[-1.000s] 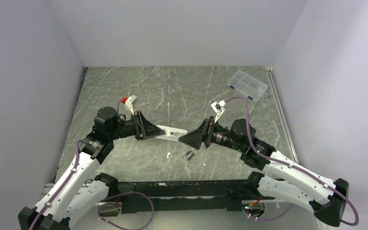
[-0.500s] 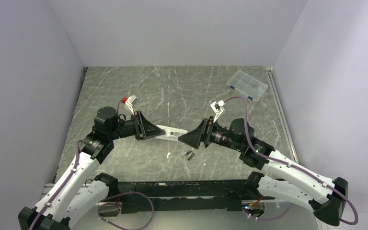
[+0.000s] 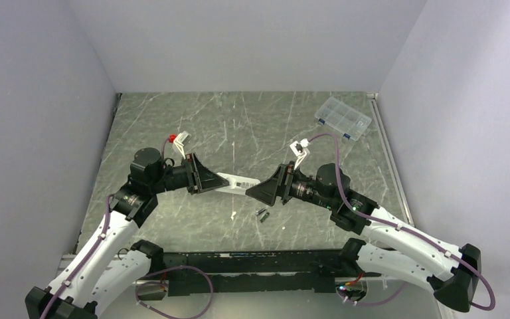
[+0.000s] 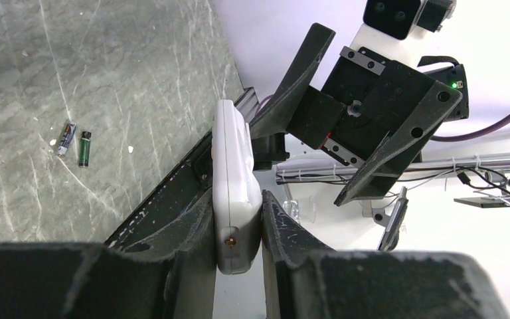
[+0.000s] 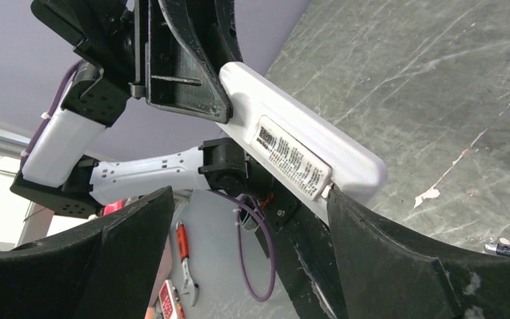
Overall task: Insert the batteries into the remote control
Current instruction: Remove the battery cover from the remote control.
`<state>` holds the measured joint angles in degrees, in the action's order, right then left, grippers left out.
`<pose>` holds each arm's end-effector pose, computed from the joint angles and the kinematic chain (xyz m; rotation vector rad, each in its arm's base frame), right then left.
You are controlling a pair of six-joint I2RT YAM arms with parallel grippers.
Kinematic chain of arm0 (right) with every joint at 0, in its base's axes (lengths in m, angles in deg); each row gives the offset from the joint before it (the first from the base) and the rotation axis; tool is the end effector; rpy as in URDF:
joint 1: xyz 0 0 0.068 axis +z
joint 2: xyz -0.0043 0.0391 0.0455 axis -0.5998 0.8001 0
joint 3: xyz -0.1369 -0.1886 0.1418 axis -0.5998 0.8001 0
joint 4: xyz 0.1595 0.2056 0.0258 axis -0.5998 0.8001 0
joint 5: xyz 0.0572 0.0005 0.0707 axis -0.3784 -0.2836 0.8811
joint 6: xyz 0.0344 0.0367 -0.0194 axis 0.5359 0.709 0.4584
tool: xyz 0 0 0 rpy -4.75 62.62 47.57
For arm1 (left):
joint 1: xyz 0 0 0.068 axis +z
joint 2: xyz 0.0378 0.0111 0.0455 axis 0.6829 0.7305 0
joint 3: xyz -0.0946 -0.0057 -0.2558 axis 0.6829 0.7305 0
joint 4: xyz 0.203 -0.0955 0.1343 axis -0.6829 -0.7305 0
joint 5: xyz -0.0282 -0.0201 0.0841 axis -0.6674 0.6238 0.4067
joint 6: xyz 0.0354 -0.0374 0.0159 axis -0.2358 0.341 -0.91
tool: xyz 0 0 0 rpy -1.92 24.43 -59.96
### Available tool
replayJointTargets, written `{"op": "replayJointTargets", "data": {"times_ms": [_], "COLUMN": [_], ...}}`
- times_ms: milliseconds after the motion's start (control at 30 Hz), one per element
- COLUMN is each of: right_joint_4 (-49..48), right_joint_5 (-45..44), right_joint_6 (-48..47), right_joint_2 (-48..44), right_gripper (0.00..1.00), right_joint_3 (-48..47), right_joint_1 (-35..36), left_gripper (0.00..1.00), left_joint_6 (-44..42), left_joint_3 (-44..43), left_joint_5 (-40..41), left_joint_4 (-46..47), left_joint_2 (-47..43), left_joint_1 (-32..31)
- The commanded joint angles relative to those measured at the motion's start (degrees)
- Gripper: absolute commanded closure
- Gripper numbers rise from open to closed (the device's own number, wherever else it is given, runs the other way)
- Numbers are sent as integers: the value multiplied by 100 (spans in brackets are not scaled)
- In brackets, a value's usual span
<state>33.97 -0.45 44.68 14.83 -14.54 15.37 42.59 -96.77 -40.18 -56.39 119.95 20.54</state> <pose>0.1159 0.1633 0.3207 -0.2495 1.9079 1.4828 0.1533 -0.0909 0.3139 0.0158 2.0886 -1.6406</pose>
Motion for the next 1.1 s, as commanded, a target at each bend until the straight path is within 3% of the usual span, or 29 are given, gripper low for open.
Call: {"op": "replayJointTargets", "data": {"times_ms": [0,1067], "right_joint_4": [-264,-1054], "right_joint_5": [-51,408], "right_joint_6": [23,206], "right_joint_2": [22,-182], "right_gripper": [12,12], "right_joint_3": [-39,-40], "right_joint_1": [18,24], "left_gripper": [100,100], "left_joint_6": [82,-82], "left_joint_3": [-141,-77], "left_joint_5": [-193,-128], "left_joint_4": [451,248], "left_joint_2": [-40,-82], "left_joint_1": [-15,-15]}}
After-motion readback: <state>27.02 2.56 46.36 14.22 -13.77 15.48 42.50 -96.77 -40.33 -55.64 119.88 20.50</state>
